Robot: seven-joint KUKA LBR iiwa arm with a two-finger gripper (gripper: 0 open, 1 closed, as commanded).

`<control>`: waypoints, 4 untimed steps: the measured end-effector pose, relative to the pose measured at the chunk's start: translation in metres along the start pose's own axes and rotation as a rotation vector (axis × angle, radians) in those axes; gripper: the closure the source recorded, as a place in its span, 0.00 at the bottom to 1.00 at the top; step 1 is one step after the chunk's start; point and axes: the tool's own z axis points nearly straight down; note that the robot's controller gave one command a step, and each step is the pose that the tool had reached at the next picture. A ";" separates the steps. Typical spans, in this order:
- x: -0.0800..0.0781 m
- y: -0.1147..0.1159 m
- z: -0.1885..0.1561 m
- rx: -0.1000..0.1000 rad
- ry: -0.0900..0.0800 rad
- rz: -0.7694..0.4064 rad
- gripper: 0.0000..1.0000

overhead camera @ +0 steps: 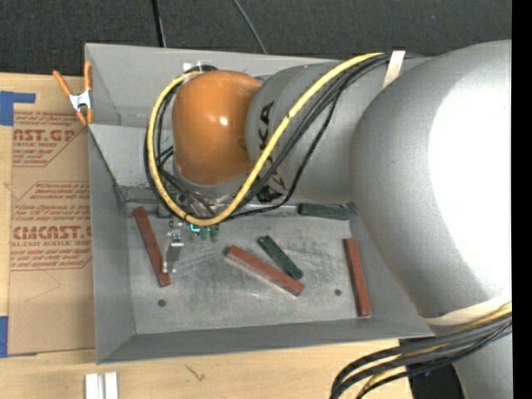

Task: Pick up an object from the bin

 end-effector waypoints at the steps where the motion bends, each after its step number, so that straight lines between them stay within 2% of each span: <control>1: -0.001 -0.001 -0.001 -0.001 -0.002 0.002 0.00; 2: -0.003 -0.041 0.053 -0.003 -0.006 0.069 0.00; 3: -0.016 -0.052 0.068 -0.001 -0.002 0.070 0.00; 4: -0.019 -0.086 0.068 -0.008 -0.011 -0.015 0.00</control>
Offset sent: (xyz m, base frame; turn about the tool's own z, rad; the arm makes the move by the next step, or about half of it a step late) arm 0.0034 -0.0555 -0.0704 0.0911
